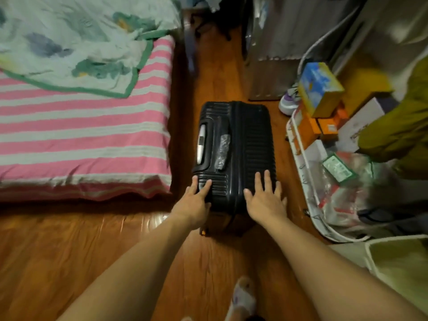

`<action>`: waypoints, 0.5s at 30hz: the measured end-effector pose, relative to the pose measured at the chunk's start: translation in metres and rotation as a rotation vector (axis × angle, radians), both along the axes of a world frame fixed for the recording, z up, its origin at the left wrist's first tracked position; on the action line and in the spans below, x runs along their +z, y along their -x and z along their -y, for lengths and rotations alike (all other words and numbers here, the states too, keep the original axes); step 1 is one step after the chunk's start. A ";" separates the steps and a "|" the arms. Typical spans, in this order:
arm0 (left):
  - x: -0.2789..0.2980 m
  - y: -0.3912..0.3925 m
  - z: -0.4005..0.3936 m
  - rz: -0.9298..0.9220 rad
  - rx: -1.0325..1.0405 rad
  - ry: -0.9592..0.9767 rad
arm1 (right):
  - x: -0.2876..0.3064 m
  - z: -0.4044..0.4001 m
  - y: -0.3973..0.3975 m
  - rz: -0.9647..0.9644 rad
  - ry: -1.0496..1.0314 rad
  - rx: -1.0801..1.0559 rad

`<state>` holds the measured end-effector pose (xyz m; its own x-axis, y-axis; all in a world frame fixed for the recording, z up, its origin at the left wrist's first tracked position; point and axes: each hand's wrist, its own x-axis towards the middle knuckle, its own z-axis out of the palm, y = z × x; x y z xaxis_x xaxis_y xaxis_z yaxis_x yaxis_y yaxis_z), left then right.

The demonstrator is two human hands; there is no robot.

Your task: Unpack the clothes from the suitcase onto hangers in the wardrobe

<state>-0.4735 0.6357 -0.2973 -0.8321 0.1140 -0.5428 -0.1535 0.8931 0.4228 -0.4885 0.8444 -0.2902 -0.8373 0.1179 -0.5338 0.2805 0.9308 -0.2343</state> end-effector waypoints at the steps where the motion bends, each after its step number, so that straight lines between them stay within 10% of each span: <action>1: -0.001 0.026 -0.002 0.000 -0.019 0.010 | 0.002 -0.004 0.027 0.012 -0.006 -0.009; 15: -0.011 0.399 -0.093 -0.104 -0.200 0.080 | 0.002 -0.088 0.380 -0.043 -0.151 -0.195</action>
<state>-0.8722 0.7286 -0.3086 -0.8492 0.2422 -0.4692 0.0707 0.9327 0.3535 -0.8685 0.9327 -0.2886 -0.8125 0.3556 -0.4619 0.4512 0.8853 -0.1121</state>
